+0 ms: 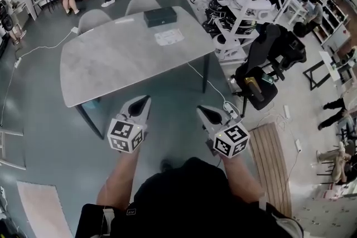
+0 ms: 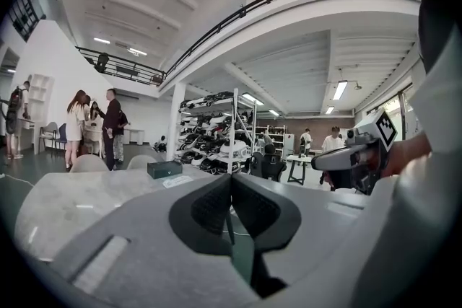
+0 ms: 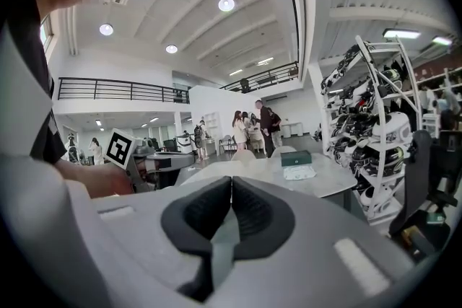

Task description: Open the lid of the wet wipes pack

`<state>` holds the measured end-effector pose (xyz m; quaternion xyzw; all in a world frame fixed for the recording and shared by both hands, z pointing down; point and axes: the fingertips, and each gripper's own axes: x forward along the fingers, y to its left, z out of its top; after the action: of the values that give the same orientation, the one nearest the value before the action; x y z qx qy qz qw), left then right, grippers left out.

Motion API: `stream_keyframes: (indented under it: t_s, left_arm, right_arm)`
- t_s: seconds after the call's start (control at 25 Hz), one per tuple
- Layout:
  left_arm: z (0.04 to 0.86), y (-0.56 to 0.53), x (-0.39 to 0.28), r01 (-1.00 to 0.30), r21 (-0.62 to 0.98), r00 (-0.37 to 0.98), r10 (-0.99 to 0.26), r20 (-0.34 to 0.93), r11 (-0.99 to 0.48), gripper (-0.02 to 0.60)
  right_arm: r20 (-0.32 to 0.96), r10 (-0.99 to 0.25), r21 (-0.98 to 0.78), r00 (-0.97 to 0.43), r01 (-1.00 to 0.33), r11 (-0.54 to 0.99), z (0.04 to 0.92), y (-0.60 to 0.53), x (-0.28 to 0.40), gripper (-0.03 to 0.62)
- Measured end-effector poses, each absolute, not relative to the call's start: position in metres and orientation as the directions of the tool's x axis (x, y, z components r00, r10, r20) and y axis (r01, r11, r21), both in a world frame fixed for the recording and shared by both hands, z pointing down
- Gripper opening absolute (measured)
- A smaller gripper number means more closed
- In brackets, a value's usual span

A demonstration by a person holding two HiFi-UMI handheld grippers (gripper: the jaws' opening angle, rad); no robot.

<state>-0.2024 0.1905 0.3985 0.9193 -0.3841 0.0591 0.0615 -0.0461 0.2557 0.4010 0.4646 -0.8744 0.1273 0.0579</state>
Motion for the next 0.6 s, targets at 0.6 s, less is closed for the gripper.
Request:
stream_keyframes:
  t_s: [0.6]
  left_arm:
    - [0.421, 0.095, -0.169, -0.717, 0.078, 0.692, -0.695, 0.197, -0.693, 0.011]
  right_arm:
    - [0.214, -0.781, -0.237, -0.587, -0.807, 0.542, 0.428, 0.148, -0.016, 0.003]
